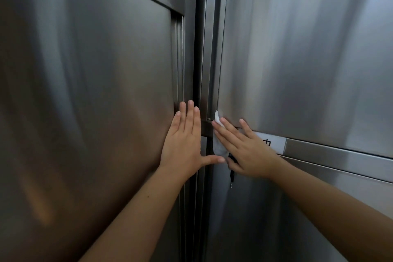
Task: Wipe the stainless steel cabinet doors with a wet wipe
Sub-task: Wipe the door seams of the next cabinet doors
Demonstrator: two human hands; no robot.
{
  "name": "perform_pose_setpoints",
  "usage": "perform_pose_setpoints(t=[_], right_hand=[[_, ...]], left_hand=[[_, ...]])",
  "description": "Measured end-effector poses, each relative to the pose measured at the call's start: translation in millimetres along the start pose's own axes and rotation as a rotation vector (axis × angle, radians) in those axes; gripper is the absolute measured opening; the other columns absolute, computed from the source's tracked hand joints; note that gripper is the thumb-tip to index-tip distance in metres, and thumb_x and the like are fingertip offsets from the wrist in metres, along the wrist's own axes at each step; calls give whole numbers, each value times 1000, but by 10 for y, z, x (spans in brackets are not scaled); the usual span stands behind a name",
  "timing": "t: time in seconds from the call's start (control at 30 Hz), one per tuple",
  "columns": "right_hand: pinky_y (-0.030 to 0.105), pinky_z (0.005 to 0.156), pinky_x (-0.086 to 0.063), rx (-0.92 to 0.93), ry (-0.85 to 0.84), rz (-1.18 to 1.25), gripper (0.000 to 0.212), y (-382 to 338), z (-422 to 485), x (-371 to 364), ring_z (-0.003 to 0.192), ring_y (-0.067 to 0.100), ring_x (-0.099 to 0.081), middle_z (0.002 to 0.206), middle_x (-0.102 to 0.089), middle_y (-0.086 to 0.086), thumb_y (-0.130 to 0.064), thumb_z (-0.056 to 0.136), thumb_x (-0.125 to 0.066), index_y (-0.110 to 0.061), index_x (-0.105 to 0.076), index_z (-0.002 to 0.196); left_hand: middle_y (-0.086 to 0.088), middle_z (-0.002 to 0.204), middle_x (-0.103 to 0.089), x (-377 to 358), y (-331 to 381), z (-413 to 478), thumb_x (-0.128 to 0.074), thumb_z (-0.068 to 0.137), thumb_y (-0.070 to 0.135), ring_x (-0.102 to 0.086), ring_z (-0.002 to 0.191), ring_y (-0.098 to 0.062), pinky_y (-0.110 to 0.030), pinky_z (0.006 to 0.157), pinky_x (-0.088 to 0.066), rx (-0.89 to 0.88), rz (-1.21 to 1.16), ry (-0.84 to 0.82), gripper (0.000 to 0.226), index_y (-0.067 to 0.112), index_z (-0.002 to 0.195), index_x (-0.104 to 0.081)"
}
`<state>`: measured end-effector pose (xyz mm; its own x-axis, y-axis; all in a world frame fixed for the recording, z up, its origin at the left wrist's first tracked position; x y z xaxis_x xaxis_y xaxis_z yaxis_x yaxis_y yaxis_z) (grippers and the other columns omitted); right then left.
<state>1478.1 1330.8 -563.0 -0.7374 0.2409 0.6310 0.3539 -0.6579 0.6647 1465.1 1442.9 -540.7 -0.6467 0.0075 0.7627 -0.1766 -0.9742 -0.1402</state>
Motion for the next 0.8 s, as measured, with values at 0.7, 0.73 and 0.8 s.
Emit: perform_pose_setpoints(t=[0.7, 0.73, 0.8], right_hand=[[42, 102, 24, -107, -208, -31, 78, -425, 9, -258, 138, 29, 24, 152, 18, 15, -55, 95, -17, -1, 8, 145], [43, 102, 24, -120, -202, -48, 76, -448, 7, -252, 139, 30, 22, 153, 16, 16, -54, 96, -15, 0, 8, 144], [49, 97, 28, -139, -175, -154, 74, -528, 21, -240, 140, 34, 17, 153, 11, 21, -51, 96, -11, 3, 6, 142]], left_hand=[[-24, 149, 12, -344, 152, -587, -29, 74, 81, 9, 140, -30, -42, 111, 8, 57, 59, 28, 113, 0, 141, 11], [-23, 151, -8, -379, 174, -655, -38, 70, 81, -9, 141, -30, -42, 112, -6, 74, 47, 7, 112, 1, 143, -9], [-22, 144, -34, -487, 225, -777, -55, 62, 78, -34, 133, -30, -41, 111, -23, 92, -9, -12, 109, 0, 136, -35]])
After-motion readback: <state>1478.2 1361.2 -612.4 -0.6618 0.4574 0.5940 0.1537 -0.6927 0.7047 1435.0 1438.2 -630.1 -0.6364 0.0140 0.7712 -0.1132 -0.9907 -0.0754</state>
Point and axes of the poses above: each hand's wrist, its own z-axis towards the middle knuckle, its own x-axis out of the back of the hand, y = z × x, the point moved 8 cm from there along z, towards the middle knuckle
